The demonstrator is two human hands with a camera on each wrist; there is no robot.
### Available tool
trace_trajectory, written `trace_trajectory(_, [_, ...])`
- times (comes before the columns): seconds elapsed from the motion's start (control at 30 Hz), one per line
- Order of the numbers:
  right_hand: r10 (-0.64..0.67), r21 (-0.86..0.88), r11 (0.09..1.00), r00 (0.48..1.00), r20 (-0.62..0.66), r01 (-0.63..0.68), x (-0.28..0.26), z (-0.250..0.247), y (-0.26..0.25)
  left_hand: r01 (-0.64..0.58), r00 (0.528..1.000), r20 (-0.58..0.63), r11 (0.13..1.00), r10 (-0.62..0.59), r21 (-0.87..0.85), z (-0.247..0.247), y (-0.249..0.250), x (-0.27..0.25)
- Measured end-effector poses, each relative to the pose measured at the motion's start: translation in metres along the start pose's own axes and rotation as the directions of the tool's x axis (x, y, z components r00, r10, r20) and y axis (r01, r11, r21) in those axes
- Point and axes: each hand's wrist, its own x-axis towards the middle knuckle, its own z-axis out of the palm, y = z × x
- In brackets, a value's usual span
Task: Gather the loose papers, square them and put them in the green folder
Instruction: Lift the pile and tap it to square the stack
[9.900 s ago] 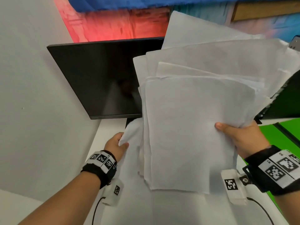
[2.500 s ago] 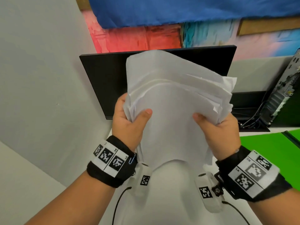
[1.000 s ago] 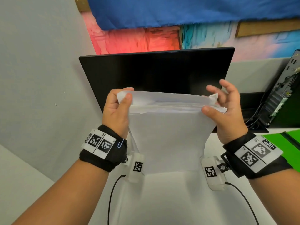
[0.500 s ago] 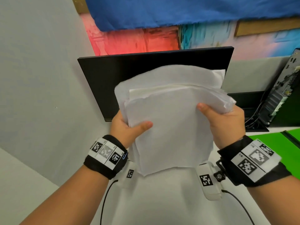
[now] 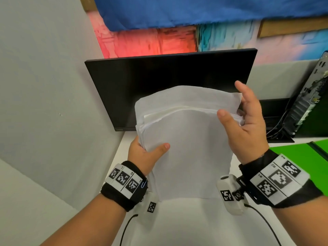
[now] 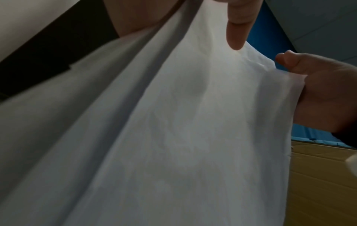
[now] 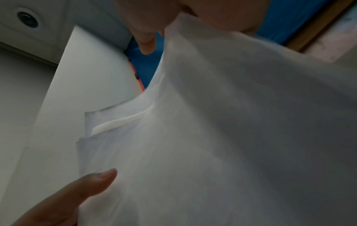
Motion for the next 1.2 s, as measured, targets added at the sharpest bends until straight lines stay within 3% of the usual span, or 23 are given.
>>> trace_trajectory(0.2, [-0.108, -0.234, 0.967, 0.994, -0.035, 0.097, 0.012, -0.004, 0.004, -0.022, 1.0, 0.022, 1.0, 0.022, -0.006, -0.004, 0.003, -0.002])
trace_trajectory(0.43, [-0.138, -0.303, 0.943, 0.99, 0.012, 0.135, 0.014, -0.004, 0.004, -0.073, 0.996, 0.053, 0.997, 0.075, -0.036, -0.01, 0.005, -0.001])
trace_trajectory(0.63, [0.099, -0.278, 0.959, 0.988, 0.119, -0.062, 0.021, -0.003, -0.004, -0.089, 0.995, 0.036, 0.99, 0.093, -0.106, -0.013, 0.012, 0.003])
trace_trajectory(0.83, [0.176, 0.003, 0.983, 0.937, 0.302, -0.186, 0.023, -0.017, 0.006, -0.051, 0.998, -0.045, 0.994, 0.047, -0.093, -0.011, 0.017, 0.009])
trace_trajectory(0.9, [0.277, 0.136, 0.93, 0.894, 0.352, -0.342, 0.02, -0.024, 0.022, -0.066, 0.997, -0.038, 0.991, 0.062, -0.119, -0.011, 0.019, 0.01])
trace_trajectory(1.0, [0.401, 0.072, 0.877, 0.806, 0.436, -0.475, 0.008, -0.026, 0.046, -0.089, 0.996, -0.016, 0.984, 0.087, -0.156, -0.01, 0.025, 0.009])
trace_trajectory(1.13, [0.431, 0.074, 0.879, 0.853, 0.293, -0.47, -0.006, -0.02, 0.055, -0.154, 0.984, 0.04, 0.948, 0.172, -0.279, -0.008, 0.041, 0.01])
trace_trajectory(1.2, [0.434, 0.109, 0.871, 0.854, 0.286, -0.479, -0.007, -0.019, 0.056, -0.179, 0.982, 0.001, 0.937, 0.188, -0.299, -0.008, 0.051, 0.011])
